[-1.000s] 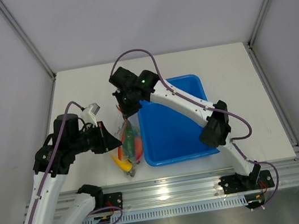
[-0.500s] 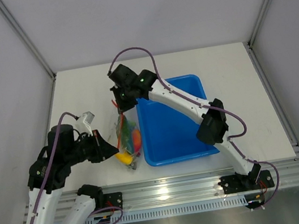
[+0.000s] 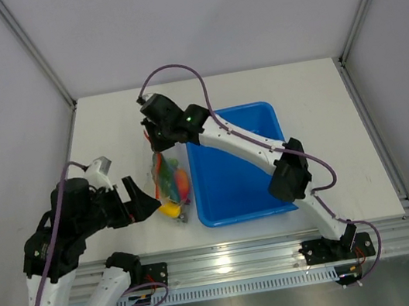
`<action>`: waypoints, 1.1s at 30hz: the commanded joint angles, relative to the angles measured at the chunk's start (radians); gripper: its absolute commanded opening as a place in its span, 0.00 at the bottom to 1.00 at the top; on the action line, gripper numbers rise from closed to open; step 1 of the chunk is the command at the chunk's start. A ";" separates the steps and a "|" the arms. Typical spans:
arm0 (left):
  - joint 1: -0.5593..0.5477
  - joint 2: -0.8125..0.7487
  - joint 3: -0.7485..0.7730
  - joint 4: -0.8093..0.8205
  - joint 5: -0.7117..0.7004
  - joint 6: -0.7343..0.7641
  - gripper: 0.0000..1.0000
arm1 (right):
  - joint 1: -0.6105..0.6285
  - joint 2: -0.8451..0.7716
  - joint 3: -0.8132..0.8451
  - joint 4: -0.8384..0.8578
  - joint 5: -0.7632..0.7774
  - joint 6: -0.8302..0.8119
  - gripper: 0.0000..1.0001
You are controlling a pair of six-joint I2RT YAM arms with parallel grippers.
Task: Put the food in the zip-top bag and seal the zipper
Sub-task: Place the zipper food storage bag at the center of the board.
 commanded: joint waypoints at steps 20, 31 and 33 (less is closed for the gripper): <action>0.004 -0.120 0.034 -0.054 -0.073 -0.056 0.99 | 0.101 0.160 0.205 0.250 0.077 -0.212 0.78; 0.004 -0.141 -0.015 -0.012 -0.066 -0.086 0.99 | 0.073 -0.090 0.114 0.239 -0.022 -0.142 0.99; 0.004 -0.143 -0.007 -0.011 -0.079 -0.089 0.99 | 0.075 -0.129 0.084 0.233 -0.088 -0.125 0.99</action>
